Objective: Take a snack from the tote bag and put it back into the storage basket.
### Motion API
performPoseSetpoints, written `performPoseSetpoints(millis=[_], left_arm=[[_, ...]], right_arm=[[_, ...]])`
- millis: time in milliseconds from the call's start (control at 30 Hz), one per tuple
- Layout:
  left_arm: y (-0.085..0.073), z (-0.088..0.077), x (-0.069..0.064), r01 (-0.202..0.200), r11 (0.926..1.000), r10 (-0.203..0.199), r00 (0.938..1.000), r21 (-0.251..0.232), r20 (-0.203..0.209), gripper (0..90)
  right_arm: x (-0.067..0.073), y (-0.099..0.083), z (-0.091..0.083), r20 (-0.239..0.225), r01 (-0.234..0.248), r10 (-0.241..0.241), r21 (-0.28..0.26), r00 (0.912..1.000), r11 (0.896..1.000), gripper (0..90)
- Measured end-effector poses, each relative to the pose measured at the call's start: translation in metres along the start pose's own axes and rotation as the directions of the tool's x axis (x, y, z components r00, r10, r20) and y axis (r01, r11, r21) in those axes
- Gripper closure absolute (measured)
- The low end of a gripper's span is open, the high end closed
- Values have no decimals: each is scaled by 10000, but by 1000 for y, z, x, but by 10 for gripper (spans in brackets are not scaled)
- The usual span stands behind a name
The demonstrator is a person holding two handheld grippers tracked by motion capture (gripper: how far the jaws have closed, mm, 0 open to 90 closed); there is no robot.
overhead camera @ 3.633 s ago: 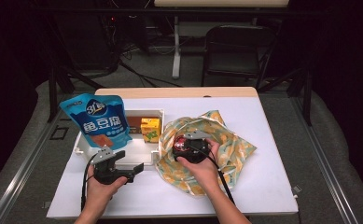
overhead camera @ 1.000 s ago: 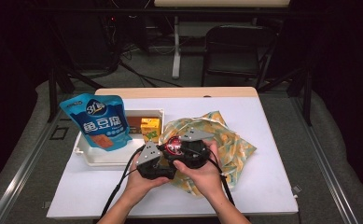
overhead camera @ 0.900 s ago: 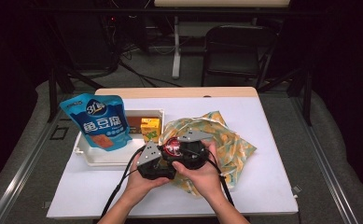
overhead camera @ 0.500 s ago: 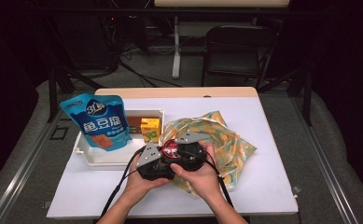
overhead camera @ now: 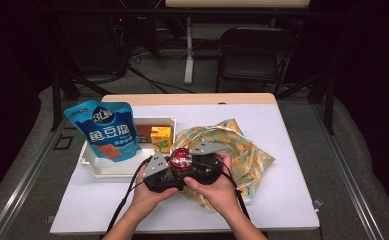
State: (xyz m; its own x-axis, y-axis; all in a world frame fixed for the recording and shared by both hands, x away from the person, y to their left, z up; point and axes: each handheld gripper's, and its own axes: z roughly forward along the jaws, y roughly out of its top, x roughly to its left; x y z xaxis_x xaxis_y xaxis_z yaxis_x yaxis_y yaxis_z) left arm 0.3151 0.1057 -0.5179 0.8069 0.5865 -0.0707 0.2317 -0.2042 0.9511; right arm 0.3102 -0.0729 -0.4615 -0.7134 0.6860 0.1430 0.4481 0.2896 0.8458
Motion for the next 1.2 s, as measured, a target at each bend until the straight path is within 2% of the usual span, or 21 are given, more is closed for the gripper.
performPoseSetpoints(millis=[200, 233, 300, 333, 400, 433, 467, 500, 533, 667, 733, 767, 833, 867, 1100, 1167, 1200], left_arm=[[-1, -3, 5, 113, 9999, -112, 9999, 54, -85, 259], [-2, -3, 4, 96, 9999, -95, 9995, 30, -303, 259], [-3, -4, 6, 160, 9999, -159, 9997, 62, -203, 259], [-3, -4, 6, 136, 9999, -132, 9993, 84, -359, 259], [-4, -5, 7, 192, 9998, -190, 9990, 61, -396, 259], [-4, -6, 9, 217, 9997, -214, 9995, 109, -242, 259], [-4, -6, 8, 218, 9997, -215, 9989, 81, -418, 259], [-4, -7, 9, 246, 9997, -242, 9988, 90, -420, 259], [-4, -7, 10, 282, 9995, -279, 9993, 104, -244, 259], [-4, -11, 10, 183, 9998, -177, 9987, 128, -476, 259], [-4, -14, 13, 226, 9997, -222, 9991, 122, -355, 259], [-4, -16, 13, 281, 9996, -276, 9983, 76, -521, 259], [-6, -19, 15, 335, 9994, -332, 9976, 38, -604, 259], [-7, -21, 18, 390, 9992, -387, 9983, 58, -424, 259], [-11, -35, 27, 590, 9982, -598, 9959, -137, -675, 260], [-12, -40, 30, 567, 9983, -578, 9946, -151, -865, 260], [-13, -43, 32, 572, 9983, -580, 9958, -134, -714, 260]], right_arm=[[-1, 2, -11, -201, -61, 55, -255, 9998, 9997, 151], [-2, 2, -12, -258, -103, 96, -285, 9996, 9995, 150], [-2, 2, -15, -205, -56, 49, -305, 9998, 9995, 149], [-3, 2, -16, -197, -39, 32, -316, 9998, 9995, 149], [-4, 1, -19, -133, -58, 53, -374, 9999, 9993, 149], [-5, 0, -21, -79, -64, 61, -377, 10000, 9993, 149], [-7, -1, -22, -77, -77, 74, -388, 9999, 9992, 148], [-8, -1, -23, -60, -89, 87, -411, 9999, 9991, 146], [-10, -2, -24, -62, -73, 71, -429, 10000, 9991, 146], [-14, -5, -28, -30, -62, 60, -449, 10000, 9990, 140], [-15, -7, -30, 26, -99, 100, -495, 9999, 9987, 138], [-16, -8, -31, 53, -129, 132, -528, 9999, 9985, 138], [-19, -10, -33, 76, -121, 125, -528, 9999, 9985, 138], [-20, -11, -34, 103, -159, 164, -541, 9998, 9984, 138], [-30, -22, -40, 336, -286, 303, -512, 9990, 9983, 137], [-34, -27, -42, 452, -373, 395, -476, 9982, 9982, 137], [-36, -29, -44, 495, -441, 464, -471, 9977, 9979, 138]])
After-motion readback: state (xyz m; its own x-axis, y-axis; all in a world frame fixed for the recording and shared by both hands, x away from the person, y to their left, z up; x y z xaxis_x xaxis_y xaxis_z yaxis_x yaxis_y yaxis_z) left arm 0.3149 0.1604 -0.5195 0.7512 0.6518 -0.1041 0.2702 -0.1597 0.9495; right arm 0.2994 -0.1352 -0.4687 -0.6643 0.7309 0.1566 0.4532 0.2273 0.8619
